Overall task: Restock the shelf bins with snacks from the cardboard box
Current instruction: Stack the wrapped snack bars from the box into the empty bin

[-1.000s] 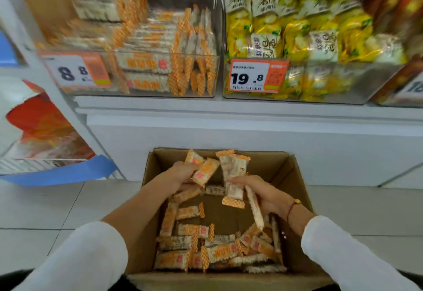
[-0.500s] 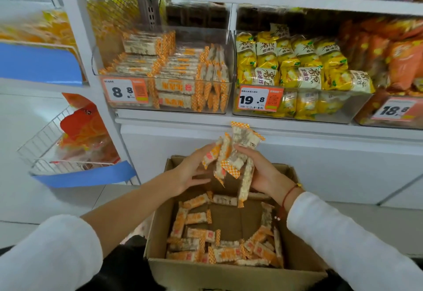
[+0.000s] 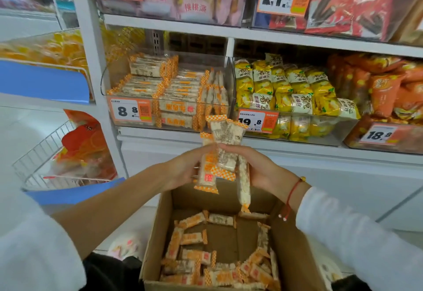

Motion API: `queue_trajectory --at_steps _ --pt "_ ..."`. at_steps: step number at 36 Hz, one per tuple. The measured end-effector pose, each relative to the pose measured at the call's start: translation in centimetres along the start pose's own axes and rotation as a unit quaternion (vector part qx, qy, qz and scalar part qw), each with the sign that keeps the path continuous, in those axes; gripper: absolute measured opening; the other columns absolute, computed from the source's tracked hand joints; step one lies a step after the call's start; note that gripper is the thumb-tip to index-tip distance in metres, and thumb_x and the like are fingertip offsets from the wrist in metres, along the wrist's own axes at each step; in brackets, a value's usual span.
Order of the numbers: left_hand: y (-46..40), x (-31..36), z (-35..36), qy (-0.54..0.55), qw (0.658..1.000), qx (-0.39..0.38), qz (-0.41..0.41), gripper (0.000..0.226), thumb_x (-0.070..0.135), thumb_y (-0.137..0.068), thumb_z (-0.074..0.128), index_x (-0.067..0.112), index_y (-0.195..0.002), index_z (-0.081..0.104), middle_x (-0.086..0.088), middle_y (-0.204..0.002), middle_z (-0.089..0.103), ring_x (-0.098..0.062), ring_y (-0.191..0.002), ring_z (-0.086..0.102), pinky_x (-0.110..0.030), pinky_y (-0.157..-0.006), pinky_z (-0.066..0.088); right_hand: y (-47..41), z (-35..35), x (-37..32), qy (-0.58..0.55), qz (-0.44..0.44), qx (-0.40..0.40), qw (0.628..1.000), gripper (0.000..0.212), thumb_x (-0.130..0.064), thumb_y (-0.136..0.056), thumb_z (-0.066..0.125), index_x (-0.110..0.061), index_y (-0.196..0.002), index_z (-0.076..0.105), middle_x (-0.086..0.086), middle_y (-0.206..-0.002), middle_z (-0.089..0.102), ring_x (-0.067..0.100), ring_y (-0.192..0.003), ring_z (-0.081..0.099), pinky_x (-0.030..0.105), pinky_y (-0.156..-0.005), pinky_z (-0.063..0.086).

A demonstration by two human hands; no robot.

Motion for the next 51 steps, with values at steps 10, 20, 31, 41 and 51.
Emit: queue_trajectory --at_steps 10,20,31,41,51 --pt "0.7 5.3 -4.3 0.097 0.973 0.165 0.132 0.03 0.043 -0.101 0.039 0.021 -0.104 0.06 -0.01 -0.11 0.064 -0.029 -0.104 0.06 -0.044 -0.101 0.043 -0.7 1.9 -4.0 0.033 -0.078 -0.013 0.996 0.067 -0.04 -0.066 0.08 -0.021 -0.127 0.06 -0.01 -0.124 0.065 0.008 -0.118 0.056 0.031 -0.104 0.04" --pt "3.0 15.2 -11.7 0.08 0.896 0.311 0.307 0.056 0.051 -0.096 0.044 0.02 -0.142 0.035 0.0 -0.123 0.058 -0.018 -0.112 0.057 -0.031 -0.087 0.044 -4.2 3.4 -14.7 0.108 -0.207 0.074 0.97 0.081 -0.051 -0.056 0.084 -0.02 -0.126 0.058 -0.007 -0.12 0.066 0.014 -0.113 0.06 0.04 -0.105 0.043" --pt "2.1 19.7 -21.0 -0.018 0.852 0.36 0.379 0.037 0.026 -0.083 0.074 0.005 -0.103 0.05 -0.006 -0.084 0.057 -0.016 -0.087 0.062 -0.042 -0.086 0.057 -10.5 5.3 -22.7 0.326 -0.296 0.173 0.881 0.03 -0.038 -0.076 0.078 -0.027 -0.091 0.055 -0.007 -0.089 0.063 0.015 -0.088 0.059 0.03 -0.076 0.048" --pt "-0.3 19.6 -23.9 -0.062 0.876 0.372 0.301 0.064 0.04 -0.069 0.082 0.017 -0.123 0.057 0.0 -0.116 0.065 -0.015 -0.102 0.063 -0.022 -0.079 0.051 -16.7 3.2 -20.5 0.352 -0.169 0.157 0.907 0.028 -0.037 -0.073 0.081 -0.019 -0.074 0.06 -0.002 -0.078 0.055 0.01 -0.077 0.053 0.026 -0.072 0.044" --pt "3.7 21.7 -23.1 -0.622 0.704 0.32 0.126 0.058 0.047 -0.074 0.076 0.037 -0.127 0.055 0.008 -0.126 0.061 -0.014 -0.115 0.057 -0.031 -0.09 0.048 -16.1 4.4 -19.8 0.419 -0.177 0.162 0.876 0.065 -0.036 -0.084 0.072 0.01 -0.126 0.053 0.023 -0.128 0.055 0.035 -0.124 0.047 0.038 -0.098 0.04"
Point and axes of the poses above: each hand's wrist, its own y-axis away from the middle knuckle, its own z-axis out of the palm, x = y × z, the point moved 10 cm from there along -y, towards the middle knuckle
